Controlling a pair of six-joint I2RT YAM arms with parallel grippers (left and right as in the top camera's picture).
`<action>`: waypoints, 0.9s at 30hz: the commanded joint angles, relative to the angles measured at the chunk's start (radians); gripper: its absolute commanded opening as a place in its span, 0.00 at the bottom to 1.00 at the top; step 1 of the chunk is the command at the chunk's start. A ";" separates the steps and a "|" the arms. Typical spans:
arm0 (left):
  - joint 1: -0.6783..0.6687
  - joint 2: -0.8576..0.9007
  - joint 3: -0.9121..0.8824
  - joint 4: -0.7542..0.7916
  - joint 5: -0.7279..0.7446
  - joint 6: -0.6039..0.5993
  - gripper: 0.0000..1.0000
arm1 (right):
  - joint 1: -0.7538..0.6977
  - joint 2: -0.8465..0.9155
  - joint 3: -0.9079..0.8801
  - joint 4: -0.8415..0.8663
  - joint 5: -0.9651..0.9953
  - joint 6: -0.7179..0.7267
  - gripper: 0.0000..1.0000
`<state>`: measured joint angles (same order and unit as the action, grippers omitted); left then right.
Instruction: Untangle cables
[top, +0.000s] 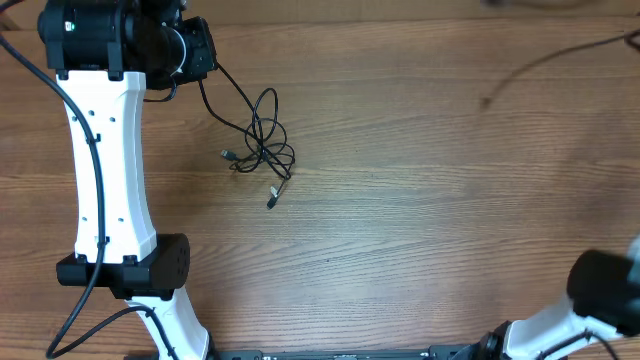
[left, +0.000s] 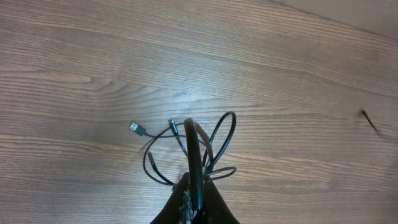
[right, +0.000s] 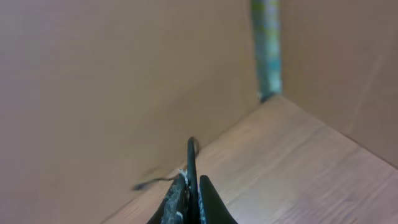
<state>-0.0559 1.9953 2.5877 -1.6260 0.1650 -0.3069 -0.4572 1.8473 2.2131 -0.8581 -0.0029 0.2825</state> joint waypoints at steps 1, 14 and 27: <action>-0.004 -0.037 0.026 0.008 0.013 0.023 0.04 | -0.076 0.085 -0.001 0.030 0.014 0.071 0.04; -0.004 -0.037 0.026 0.053 0.012 0.023 0.04 | -0.185 0.177 0.001 -0.069 -0.470 0.086 0.04; -0.004 -0.037 0.026 0.057 0.108 0.090 0.04 | 0.237 0.006 0.001 -0.268 -0.646 -0.026 0.03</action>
<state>-0.0559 1.9953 2.5881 -1.5772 0.2035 -0.2726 -0.3195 1.9694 2.2101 -1.1122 -0.5945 0.2852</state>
